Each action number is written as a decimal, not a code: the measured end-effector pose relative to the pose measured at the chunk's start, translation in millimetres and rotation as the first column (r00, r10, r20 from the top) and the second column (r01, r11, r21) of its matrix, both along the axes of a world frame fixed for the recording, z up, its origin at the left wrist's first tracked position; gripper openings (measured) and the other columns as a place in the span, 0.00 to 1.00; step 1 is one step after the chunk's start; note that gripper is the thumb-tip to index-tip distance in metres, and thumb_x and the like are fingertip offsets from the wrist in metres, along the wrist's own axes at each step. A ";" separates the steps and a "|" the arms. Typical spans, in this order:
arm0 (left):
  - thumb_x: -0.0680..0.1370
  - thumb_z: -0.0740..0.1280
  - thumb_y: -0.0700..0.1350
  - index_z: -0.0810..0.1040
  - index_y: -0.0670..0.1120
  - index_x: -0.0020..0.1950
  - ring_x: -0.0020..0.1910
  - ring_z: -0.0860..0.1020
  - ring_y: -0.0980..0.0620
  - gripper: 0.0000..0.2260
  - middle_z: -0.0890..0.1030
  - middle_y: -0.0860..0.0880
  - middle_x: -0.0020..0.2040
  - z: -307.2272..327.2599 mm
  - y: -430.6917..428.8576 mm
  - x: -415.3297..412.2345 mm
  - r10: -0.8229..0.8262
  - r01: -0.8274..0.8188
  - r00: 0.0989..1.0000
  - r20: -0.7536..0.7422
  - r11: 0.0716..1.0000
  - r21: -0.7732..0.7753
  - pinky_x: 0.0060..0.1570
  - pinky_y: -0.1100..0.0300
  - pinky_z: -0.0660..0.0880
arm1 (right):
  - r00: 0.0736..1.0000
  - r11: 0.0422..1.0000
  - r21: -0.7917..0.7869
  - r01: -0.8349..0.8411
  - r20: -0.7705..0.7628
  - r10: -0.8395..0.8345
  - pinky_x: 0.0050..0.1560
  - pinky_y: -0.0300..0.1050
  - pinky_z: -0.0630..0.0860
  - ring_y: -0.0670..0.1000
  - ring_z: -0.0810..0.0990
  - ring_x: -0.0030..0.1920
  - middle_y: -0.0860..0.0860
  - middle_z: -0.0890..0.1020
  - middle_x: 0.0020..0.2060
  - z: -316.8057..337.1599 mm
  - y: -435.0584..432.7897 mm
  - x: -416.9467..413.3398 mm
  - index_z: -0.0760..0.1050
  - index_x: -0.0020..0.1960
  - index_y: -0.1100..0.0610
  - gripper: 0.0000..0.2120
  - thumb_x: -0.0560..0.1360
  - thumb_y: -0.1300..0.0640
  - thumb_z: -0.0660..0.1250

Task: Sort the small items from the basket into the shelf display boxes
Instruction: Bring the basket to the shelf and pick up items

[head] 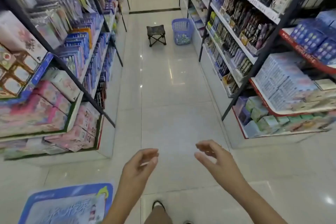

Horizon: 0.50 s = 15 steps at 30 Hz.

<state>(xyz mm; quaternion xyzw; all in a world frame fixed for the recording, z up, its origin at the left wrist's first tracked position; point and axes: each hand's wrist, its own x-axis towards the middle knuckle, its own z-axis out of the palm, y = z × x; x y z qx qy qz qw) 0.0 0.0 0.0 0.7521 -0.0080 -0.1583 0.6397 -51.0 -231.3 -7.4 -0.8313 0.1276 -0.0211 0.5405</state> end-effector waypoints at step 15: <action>0.75 0.70 0.43 0.81 0.53 0.52 0.52 0.81 0.56 0.08 0.84 0.53 0.50 -20.7 -40.6 238.3 -0.207 0.208 0.977 -0.045 0.977 0.037 0.51 0.63 0.75 | 0.985 0.994 -0.036 0.101 -0.138 -0.105 0.55 0.34 0.73 0.36 0.77 0.52 0.36 0.80 0.48 -28.1 -47.2 178.1 0.75 0.51 0.42 0.08 0.74 0.52 0.69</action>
